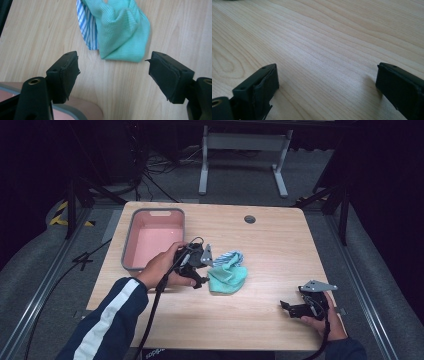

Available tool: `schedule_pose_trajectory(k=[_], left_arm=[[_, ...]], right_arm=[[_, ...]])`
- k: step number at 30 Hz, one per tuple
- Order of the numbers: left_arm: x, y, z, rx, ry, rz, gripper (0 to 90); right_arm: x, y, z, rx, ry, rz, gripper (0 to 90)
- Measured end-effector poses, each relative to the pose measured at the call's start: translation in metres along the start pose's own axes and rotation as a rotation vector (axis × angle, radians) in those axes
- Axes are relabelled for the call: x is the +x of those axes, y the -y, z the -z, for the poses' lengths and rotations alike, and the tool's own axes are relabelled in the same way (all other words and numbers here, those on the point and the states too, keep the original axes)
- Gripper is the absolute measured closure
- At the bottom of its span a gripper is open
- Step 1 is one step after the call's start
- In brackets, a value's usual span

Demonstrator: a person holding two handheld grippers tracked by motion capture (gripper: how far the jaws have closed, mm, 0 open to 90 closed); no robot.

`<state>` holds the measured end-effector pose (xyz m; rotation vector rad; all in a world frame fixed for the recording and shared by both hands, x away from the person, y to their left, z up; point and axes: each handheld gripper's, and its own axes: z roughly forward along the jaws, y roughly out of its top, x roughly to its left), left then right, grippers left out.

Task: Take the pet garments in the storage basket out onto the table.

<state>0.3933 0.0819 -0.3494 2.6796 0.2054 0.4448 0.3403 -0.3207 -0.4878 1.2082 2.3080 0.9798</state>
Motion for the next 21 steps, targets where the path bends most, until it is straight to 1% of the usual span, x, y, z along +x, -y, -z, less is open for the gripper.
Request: schedule_pose_trajectory(k=[1, 2, 3, 4, 5, 6, 7, 8, 9, 11, 12, 13, 14, 15, 16, 17, 18, 20, 21], left_arm=[[-0.002, 0.003, 0.001, -0.01, -0.005, -0.005, 24.7], [-0.004, 0.006, 0.002, -0.013, -0.007, 0.005, 24.8], [-0.005, 0.008, 0.004, -0.012, -0.006, -0.006, 24.9], [-0.007, 0.012, 0.005, -0.015, -0.008, 0.0, 24.8], [-0.007, 0.014, 0.006, -0.008, -0.012, -0.011, 24.9], [-0.009, 0.018, 0.007, -0.008, -0.023, -0.01, 24.8], [-0.009, 0.018, 0.007, -0.008, -0.023, -0.01, 24.8], [-0.011, 0.022, 0.009, -0.005, -0.023, -0.006, 24.7], [-0.012, 0.025, 0.01, -0.011, -0.036, -0.007, 24.7], [-0.017, 0.037, 0.017, -0.014, -0.045, 0.009, 24.7], [-0.017, 0.037, 0.017, -0.014, -0.045, 0.009, 24.5], [-0.019, 0.041, 0.018, -0.021, -0.053, 0.011, 24.5], [-0.019, 0.044, 0.019, -0.02, -0.054, 0.005, 24.3], [-0.021, 0.049, 0.02, -0.017, -0.045, 0.018, 24.3], [-0.023, 0.056, 0.021, -0.014, -0.067, 0.015, 24.3], [-0.024, 0.06, 0.021, -0.006, -0.068, 0.014, 24.2], [-0.024, 0.06, 0.021, -0.006, -0.068, 0.014, 24.1], [-0.026, 0.068, 0.022, -0.01, -0.073, 0.02, 24.1], [-0.027, 0.072, 0.022, -0.019, -0.077, 0.029, 24.1]], right_arm=[[0.0, 0.0, 0.0, 0.0, 0.0, 0.0, 4.8], [0.0, 0.0, 0.0, 0.0, 0.0, 0.0, 4.8], [0.0, 0.0, 0.0, 0.0, 0.0, 0.0, 4.8], [0.0, 0.0, 0.0, 0.0, 0.0, 0.0, 4.8], [0.0, 0.0, 0.0, 0.0, 0.0, 0.0, 4.8], [0.0, 0.0, 0.0, 0.0, 0.0, 0.0, 4.8], [0.0, 0.0, 0.0, 0.0, 0.0, 0.0, 4.8], [0.0, 0.0, 0.0, 0.0, 0.0, 0.0, 4.8], [0.0, 0.0, 0.0, 0.0, 0.0, 0.0, 4.8], [0.0, 0.0, 0.0, 0.0, 0.0, 0.0, 4.8], [0.0, 0.0, 0.0, 0.0, 0.0, -0.001, 4.8], [0.0, 0.0, 0.0, 0.0, 0.0, -0.001, 4.8], [0.0, 0.0, 0.0, -0.001, 0.0, -0.004, 4.9], [0.0, 0.0, 0.0, -0.001, 0.0, -0.003, 4.8], [0.0, 0.0, 0.0, -0.001, 0.0, -0.002, 4.8], [0.0, 0.0, 0.0, -0.001, 0.0, -0.003, 4.9], [0.0, 0.0, 0.0, -0.001, 0.0, -0.003, 4.9], [0.0, 0.0, 0.0, 0.0, 0.0, -0.001, 4.8], [0.0, 0.0, 0.0, -0.001, 0.0, -0.002, 4.8]])
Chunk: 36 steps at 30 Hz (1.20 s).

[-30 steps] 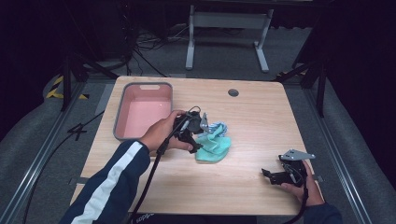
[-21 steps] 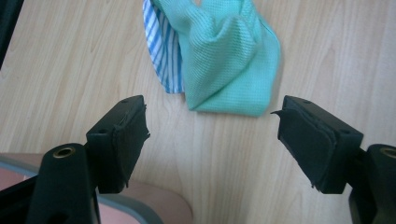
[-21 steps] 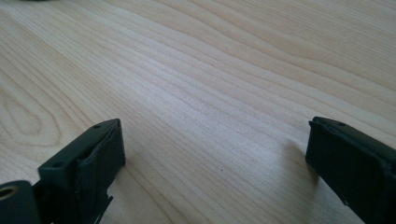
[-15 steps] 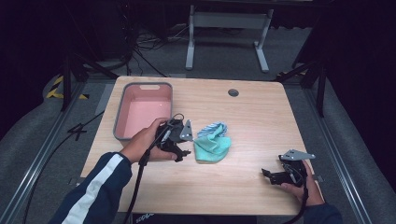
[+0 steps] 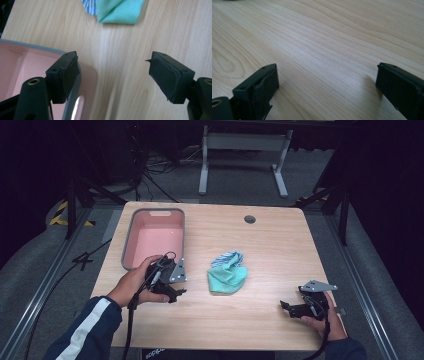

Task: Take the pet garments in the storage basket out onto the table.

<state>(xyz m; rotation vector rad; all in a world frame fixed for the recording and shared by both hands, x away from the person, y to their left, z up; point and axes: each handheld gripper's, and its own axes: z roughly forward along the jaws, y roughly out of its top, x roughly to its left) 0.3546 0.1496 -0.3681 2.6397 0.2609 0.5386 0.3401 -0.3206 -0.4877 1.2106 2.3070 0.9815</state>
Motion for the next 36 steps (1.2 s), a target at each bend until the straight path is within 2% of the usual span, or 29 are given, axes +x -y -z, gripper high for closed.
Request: schedule_pose_trajectory(k=[5, 13, 17, 19, 24, 31, 36], left_arm=[[-0.005, 0.018, 0.002, -0.015, -0.011, 0.018, 24.4], [-0.015, 0.046, -0.002, -0.006, -0.025, 0.06, 24.4], [-0.017, 0.059, -0.005, 0.0, -0.031, 0.094, 24.7], [-0.018, 0.065, -0.007, 0.019, -0.034, 0.096, 24.6], [-0.022, 0.081, -0.013, 0.027, -0.035, 0.123, 24.2], [-0.025, 0.104, -0.02, 0.014, -0.039, 0.174, 24.2], [-0.023, 0.119, -0.023, -0.004, -0.038, 0.227, 23.2]], right_arm=[[0.0, 0.0, 0.0, 0.0, 0.0, 0.0, 4.8], [0.0, 0.0, 0.0, 0.0, 0.0, 0.0, 4.8], [0.0, 0.0, 0.0, 0.0, 0.001, 0.002, 4.8], [0.0, 0.0, 0.0, 0.0, 0.0, 0.001, 4.9], [0.0, 0.0, 0.0, -0.001, 0.0, -0.003, 4.8], [0.0, 0.0, 0.0, -0.001, 0.001, -0.003, 4.9], [0.0, 0.0, 0.0, 0.0, 0.001, -0.001, 4.8]])
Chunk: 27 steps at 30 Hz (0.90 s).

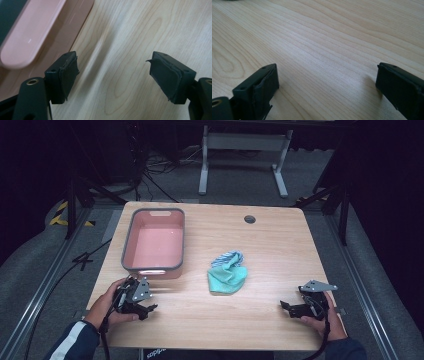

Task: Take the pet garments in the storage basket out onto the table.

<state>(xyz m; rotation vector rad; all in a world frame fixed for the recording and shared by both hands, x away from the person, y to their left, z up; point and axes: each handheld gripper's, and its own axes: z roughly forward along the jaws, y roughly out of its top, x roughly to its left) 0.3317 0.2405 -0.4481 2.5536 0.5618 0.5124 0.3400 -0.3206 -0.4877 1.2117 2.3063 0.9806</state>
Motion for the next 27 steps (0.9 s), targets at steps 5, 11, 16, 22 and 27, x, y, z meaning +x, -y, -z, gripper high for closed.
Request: schedule_pose_trajectory(k=[5, 11, 16, 22, 27], left_arm=[[0.002, 0.013, -0.002, -0.02, -0.001, 0.054, 22.2], [0.006, 0.031, -0.004, -0.057, 0.01, 0.133, 21.3], [0.01, 0.045, -0.004, -0.101, 0.038, 0.208, 20.2], [0.014, 0.062, -0.005, -0.17, 0.055, 0.301, 16.7], [0.016, 0.066, -0.006, -0.168, 0.065, 0.347, 14.8]], right_arm=[[0.0, 0.0, 0.0, -0.001, 0.0, -0.002, 4.8], [0.0, 0.0, 0.0, -0.001, 0.0, -0.002, 4.8], [0.0, 0.0, 0.0, -0.001, 0.0, -0.002, 4.9], [0.0, 0.0, 0.0, -0.001, -0.001, -0.002, 4.9], [0.0, 0.0, 0.0, -0.001, -0.001, -0.003, 4.8]])
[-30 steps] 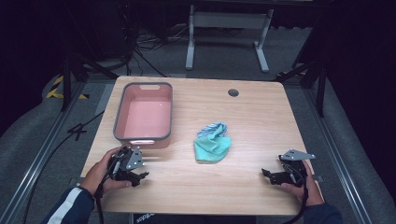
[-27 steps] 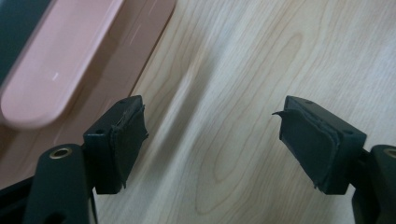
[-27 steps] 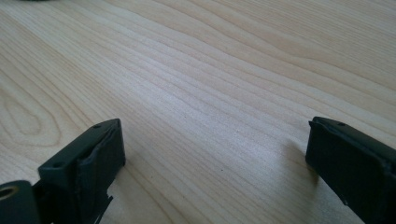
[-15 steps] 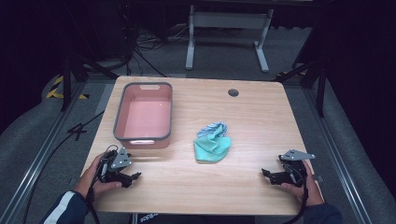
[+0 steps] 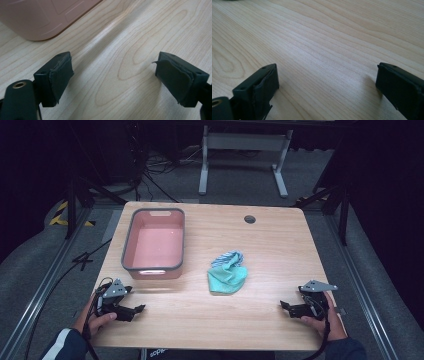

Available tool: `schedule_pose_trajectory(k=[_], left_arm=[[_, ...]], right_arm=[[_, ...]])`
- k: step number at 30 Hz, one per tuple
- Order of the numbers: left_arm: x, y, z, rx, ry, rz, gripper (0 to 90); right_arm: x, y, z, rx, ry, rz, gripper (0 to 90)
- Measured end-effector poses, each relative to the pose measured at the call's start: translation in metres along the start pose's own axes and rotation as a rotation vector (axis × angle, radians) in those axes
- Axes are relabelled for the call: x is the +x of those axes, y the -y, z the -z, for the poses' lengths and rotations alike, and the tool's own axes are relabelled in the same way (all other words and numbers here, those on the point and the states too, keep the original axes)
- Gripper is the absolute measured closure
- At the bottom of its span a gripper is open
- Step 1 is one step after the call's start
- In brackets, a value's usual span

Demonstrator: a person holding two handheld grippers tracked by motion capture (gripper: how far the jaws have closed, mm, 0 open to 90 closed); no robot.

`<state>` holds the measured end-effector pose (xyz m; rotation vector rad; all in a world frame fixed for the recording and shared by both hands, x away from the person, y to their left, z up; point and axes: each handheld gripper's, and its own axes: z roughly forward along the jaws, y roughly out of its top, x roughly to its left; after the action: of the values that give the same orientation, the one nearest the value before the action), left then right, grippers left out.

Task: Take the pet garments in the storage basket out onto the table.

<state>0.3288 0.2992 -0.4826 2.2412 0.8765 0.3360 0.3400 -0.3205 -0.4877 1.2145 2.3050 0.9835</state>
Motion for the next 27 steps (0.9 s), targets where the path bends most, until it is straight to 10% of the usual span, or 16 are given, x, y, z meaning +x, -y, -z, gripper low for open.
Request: schedule_pose_trajectory(k=[27], left_arm=[[-0.0019, 0.0005, 0.0004, 0.001, -0.015, 0.02, 14.4]], right_arm=[[0.0, 0.0, 0.0, 0.0, -0.001, 0.002, 5.0]])
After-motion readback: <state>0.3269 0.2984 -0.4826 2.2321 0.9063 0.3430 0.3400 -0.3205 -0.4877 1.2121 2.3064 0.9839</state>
